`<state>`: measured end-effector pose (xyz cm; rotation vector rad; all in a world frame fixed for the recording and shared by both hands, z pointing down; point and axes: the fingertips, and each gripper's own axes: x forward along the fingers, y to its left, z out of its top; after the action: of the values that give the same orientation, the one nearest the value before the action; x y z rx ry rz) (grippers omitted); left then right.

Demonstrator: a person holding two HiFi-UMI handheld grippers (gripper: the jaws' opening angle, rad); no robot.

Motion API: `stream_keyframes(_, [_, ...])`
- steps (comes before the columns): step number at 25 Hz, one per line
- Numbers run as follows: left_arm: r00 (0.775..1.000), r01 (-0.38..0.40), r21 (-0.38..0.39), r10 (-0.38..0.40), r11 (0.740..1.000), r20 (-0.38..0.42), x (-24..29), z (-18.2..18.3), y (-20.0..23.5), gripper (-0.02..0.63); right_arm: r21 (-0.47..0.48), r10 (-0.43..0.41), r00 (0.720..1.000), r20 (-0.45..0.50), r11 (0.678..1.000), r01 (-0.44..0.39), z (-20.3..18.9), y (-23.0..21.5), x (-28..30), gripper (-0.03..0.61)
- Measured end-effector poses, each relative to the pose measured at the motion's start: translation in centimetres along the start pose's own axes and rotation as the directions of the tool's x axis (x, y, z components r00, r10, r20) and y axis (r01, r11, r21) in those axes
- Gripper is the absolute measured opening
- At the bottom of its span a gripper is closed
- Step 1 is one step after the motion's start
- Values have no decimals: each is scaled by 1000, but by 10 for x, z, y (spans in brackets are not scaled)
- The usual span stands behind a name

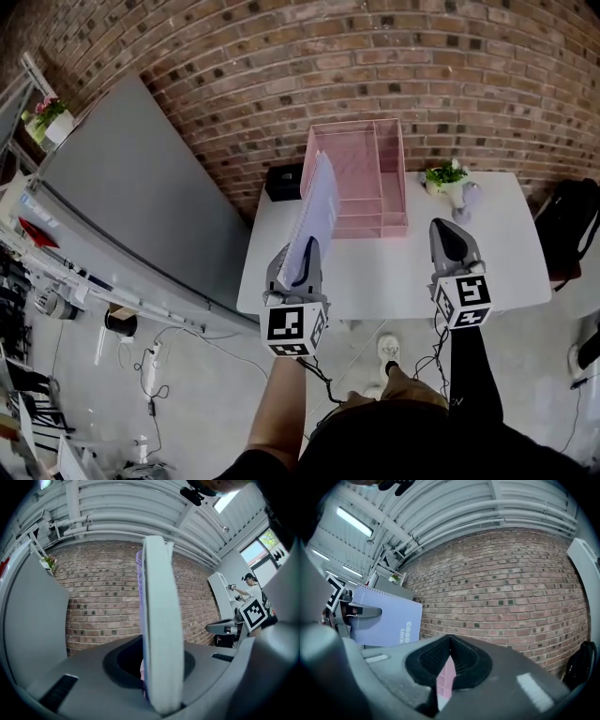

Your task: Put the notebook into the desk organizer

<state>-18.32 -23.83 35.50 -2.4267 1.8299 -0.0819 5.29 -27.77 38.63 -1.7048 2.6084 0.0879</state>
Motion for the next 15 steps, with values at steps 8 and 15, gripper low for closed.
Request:
stream_keyframes(8, [999,-51,31,50,998,5,90,3,26,46,12,48,999,25,999,-48,0,-44,96,0])
stream_keyframes(15, [997,-71,86,72,994,-13,166,5,44,46,31,77,996,37,996,-78,-2,-78,165,0])
